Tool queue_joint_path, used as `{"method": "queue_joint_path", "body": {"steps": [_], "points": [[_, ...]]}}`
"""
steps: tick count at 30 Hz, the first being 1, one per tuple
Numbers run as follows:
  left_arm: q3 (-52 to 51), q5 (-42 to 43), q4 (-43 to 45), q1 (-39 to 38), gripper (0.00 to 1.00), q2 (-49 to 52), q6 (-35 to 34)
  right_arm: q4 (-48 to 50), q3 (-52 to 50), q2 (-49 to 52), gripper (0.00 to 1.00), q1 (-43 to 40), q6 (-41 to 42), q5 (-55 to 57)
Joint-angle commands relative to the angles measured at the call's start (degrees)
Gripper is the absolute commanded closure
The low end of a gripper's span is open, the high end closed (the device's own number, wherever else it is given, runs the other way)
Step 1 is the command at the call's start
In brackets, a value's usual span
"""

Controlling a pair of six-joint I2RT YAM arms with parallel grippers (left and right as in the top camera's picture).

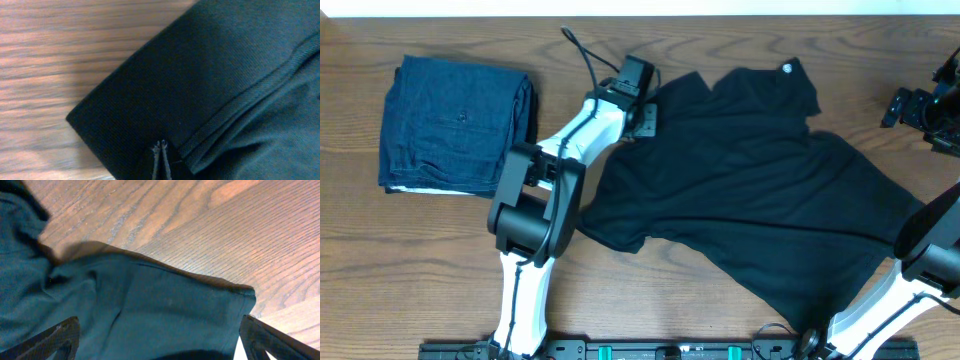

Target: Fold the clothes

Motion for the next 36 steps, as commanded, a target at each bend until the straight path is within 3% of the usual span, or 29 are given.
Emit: {"method": "queue_joint_path", "body": {"steps": [1,5,16,26,27,30,32,35,36], "points": [[-0.98,-4.98,-3.02,3.37,0.94,1.33,-3.23,0.0,0.22,0.22,0.01,-0.26,0.35,0.37],[-0.98,-4.94,-5.03,5.88,0.94,1.31,-7.65,0.0,0.22,0.22,0.01,-0.26,0.37,0.37],[-0.55,-4.72,-6.4,6.99,0.93,-0.68,-5.86,0.0,0.22,0.22,0.01,-0.26,0.37,0.37],[-0.17,-4.76,-9.92,6.99,0.9,-22.14,-4.83,0.0,0.22,0.22,0.01,-0.26,0.37,0.37],[-0.17,-4.76,-10.75,7.02,0.86,-24.33,-4.81,0.0,0.22,0.22,0.01,-0.26,0.37,0.37],[-0.17,-4.76,-13.53,6.99,0.58,-31.63,-4.79,0.0,0.22,0.22,0.01,-0.26,0.37,0.37],[-0.17,-4.76,-14.32,6.99,0.31,-34.97,-4.79,0.0,0.22,0.22,0.01,-0.26,0.37,0.37],[-0.2,-4.76,-14.91,6.99,0.02,-38.97,-4.79,0.0,0.22,0.22,0.01,-0.26,0.37,0.37],[-0.2,-4.76,-14.91,6.99,0.02,-39.78,-4.79,0.0,0.22,0.22,0.01,-0.26,0.37,0.37]]}}
